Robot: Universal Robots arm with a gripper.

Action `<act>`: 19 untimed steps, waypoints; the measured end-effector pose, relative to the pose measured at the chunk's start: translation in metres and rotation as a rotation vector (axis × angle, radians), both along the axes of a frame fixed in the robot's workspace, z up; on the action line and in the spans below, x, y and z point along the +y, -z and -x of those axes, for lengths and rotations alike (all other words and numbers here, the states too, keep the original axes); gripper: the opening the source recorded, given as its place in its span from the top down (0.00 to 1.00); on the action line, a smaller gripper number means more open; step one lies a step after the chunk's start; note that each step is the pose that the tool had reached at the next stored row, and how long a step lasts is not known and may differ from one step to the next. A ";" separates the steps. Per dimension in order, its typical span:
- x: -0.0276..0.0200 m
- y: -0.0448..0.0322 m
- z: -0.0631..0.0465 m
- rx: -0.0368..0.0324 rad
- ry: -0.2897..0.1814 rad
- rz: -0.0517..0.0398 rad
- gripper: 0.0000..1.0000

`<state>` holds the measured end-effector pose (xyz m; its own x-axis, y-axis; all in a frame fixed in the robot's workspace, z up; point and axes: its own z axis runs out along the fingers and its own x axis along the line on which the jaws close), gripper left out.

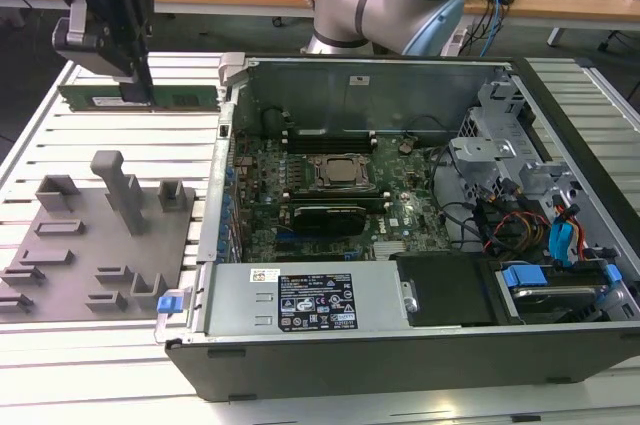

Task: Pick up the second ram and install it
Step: 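Pick up the second ram and move it above second insertion slot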

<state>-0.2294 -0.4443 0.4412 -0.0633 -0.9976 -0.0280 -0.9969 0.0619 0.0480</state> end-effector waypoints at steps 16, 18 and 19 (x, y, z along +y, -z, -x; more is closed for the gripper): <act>0.0000 0.0000 -0.046 0.0010 0.000 0.0000 0.87; 0.0000 0.0000 -0.052 0.0012 0.000 0.0000 0.87; 0.0000 0.0000 -0.058 0.0013 0.000 0.0000 0.87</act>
<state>-0.1719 -0.4443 0.4411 -0.0634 -0.9976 -0.0280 -0.9969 0.0619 0.0493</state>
